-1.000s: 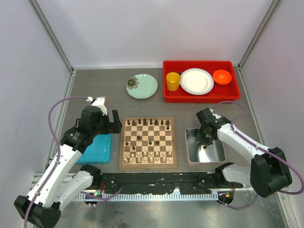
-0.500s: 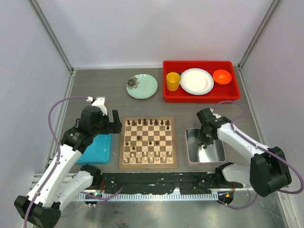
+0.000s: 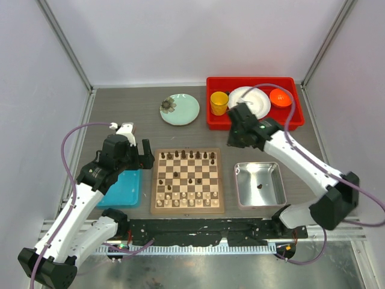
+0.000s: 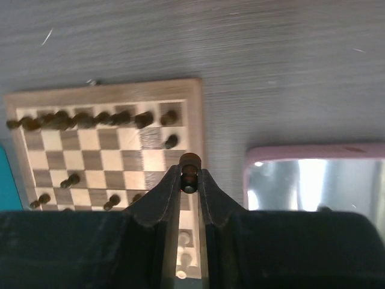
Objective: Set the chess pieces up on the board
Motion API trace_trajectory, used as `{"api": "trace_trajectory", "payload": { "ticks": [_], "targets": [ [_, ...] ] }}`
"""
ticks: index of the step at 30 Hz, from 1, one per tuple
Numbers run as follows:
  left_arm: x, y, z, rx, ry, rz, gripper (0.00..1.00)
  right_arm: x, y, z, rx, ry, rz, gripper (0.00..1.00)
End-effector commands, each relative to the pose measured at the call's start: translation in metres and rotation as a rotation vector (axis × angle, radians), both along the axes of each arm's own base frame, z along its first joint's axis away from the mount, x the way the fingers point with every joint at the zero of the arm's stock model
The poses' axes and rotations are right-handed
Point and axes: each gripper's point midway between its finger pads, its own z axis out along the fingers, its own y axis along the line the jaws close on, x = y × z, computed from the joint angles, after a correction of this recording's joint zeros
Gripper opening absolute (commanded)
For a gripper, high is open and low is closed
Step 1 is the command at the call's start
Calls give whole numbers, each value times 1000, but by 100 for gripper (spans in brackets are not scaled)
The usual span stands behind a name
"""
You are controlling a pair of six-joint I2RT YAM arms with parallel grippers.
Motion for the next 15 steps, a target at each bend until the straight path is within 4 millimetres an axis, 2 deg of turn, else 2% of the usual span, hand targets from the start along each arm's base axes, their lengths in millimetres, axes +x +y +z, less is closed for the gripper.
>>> {"api": "trace_trajectory", "payload": {
  "ticks": [1,2,3,4,6,9,15],
  "targets": [
    [6,-3,6,-18,-33,-6,100,3,80,-12,-36,17,241,2],
    [6,-3,6,-17,-31,-6,100,4,93,-11,-34,11,271,2],
    [6,-3,6,-17,-31,-4,100,6,103,-26,-56,38,293,2],
    [6,-3,7,-19,-32,-5,100,2,113,-29,-63,39,332,2],
    [5,-3,6,-18,-31,-7,100,5,122,-44,-79,65,344,2],
    [6,-3,7,-20,-35,-5,100,4,129,-61,-87,92,364,2],
    [6,-4,7,-22,-36,-7,100,3,132,-81,-104,127,379,2]
  ]
}}
